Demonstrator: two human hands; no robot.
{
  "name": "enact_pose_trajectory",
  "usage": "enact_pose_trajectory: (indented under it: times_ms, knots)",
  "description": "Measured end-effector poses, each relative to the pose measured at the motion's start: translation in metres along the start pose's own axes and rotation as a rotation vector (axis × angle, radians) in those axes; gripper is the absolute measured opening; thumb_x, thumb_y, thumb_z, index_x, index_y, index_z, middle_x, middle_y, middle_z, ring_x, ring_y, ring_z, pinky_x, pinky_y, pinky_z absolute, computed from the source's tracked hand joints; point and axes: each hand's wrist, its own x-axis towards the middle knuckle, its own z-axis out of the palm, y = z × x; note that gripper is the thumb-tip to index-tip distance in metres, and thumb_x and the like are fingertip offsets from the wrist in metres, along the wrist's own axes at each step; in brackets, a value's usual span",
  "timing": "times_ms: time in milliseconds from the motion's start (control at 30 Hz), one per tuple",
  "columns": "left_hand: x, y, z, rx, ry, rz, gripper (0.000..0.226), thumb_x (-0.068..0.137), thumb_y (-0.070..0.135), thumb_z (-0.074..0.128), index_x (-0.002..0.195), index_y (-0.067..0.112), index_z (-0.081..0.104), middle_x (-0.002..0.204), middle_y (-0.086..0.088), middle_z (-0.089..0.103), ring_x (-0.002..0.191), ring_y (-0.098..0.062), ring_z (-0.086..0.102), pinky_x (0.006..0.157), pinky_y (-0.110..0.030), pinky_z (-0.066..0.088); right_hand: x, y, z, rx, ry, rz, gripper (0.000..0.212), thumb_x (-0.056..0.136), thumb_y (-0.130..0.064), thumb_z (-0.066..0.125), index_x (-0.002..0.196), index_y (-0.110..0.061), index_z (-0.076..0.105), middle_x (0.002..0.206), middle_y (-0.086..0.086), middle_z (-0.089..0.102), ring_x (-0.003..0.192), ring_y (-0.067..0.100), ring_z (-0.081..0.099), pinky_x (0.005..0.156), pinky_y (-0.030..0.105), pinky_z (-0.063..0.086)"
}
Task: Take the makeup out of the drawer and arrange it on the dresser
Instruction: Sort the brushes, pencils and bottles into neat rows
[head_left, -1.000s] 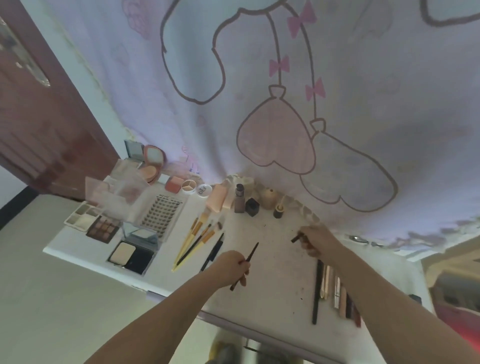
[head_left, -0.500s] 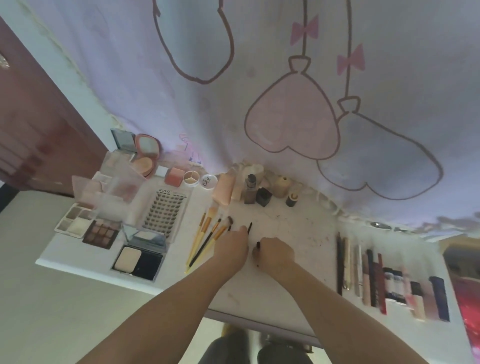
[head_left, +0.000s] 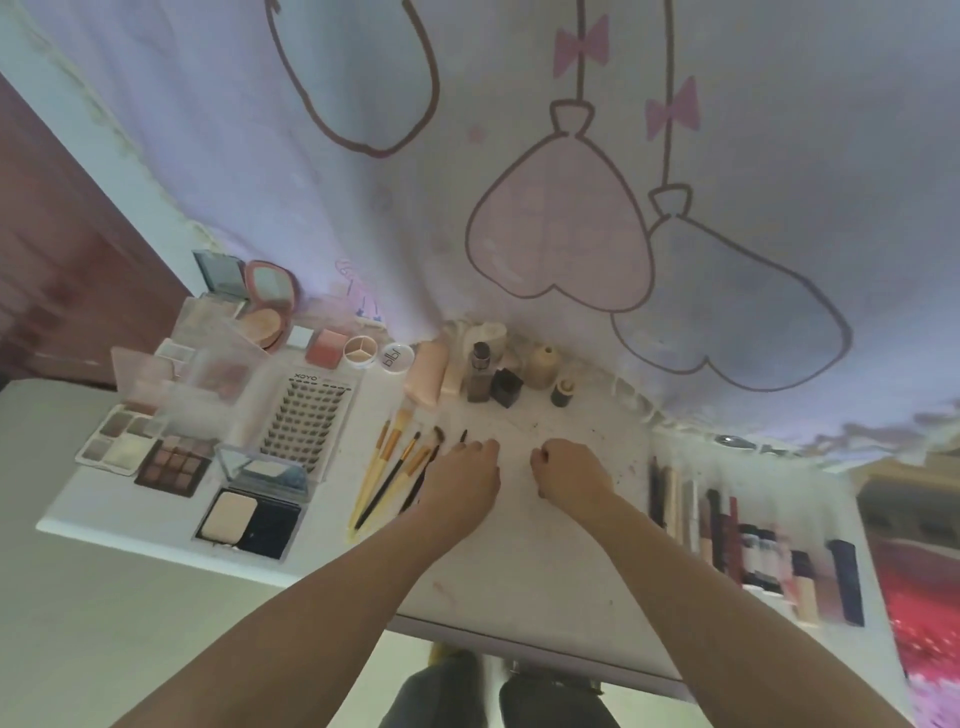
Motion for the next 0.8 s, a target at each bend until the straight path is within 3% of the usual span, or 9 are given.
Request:
enact_pose_trajectory:
  times_ms: [167,333,533,667,800]
  knots:
    - [0.005,0.094,0.014,-0.164,-0.145,0.122,0.022,0.099,0.026,0.036,0.111,0.011,0.046,0.108,-0.009,0.057,0.1,-0.028,0.052,0.07,-0.036,0.039,0.015,0.086,-0.053,0.012,0.055,0.115,0.027,0.094,-0.024,0.038,0.098,-0.008,0.061,0.1,0.013,0.068,0.093,0.027,0.064,0.08,0.031,0.049]
    - [0.011,0.167,0.04,-0.278,-0.268,-0.014,0.029,0.096,0.01,0.038,0.124,0.007,0.04,0.123,-0.013,0.051,0.113,-0.03,0.05,0.089,-0.039,0.042,0.024,0.124,-0.06,-0.051,0.032,0.109,0.034,0.092,-0.031,0.045,0.106,-0.004,0.061,0.107,0.014,0.063,0.1,0.03,0.061,0.081,0.035,0.048]
    - [0.023,0.183,0.051,-0.265,-0.253,-0.162,0.033,0.099,0.017,0.033,0.132,0.012,0.035,0.123,-0.012,0.052,0.111,-0.029,0.051,0.084,-0.037,0.043,0.032,0.126,-0.049,-0.148,0.058,0.032,0.029,0.091,-0.036,0.049,0.095,-0.01,0.062,0.096,0.008,0.065,0.085,0.025,0.061,0.061,0.026,0.038]
    - [0.022,0.186,0.054,-0.321,-0.25,-0.258,0.027,0.098,0.021,0.038,0.122,0.012,0.042,0.118,-0.009,0.054,0.105,-0.026,0.055,0.077,-0.032,0.04,0.036,0.123,-0.048,-0.168,0.001,-0.027,0.021,0.091,-0.026,0.052,0.092,-0.009,0.064,0.096,0.008,0.065,0.086,0.024,0.061,0.064,0.024,0.039]
    - [0.015,0.178,0.047,-0.441,-0.234,-0.335,0.028,0.099,0.026,0.037,0.116,0.008,0.048,0.118,-0.01,0.056,0.107,-0.024,0.056,0.087,-0.03,0.041,0.035,0.112,-0.055,0.036,-0.043,-0.059,0.024,0.088,-0.027,0.052,0.067,-0.014,0.052,0.07,0.003,0.055,0.063,0.016,0.053,0.053,0.024,0.037]
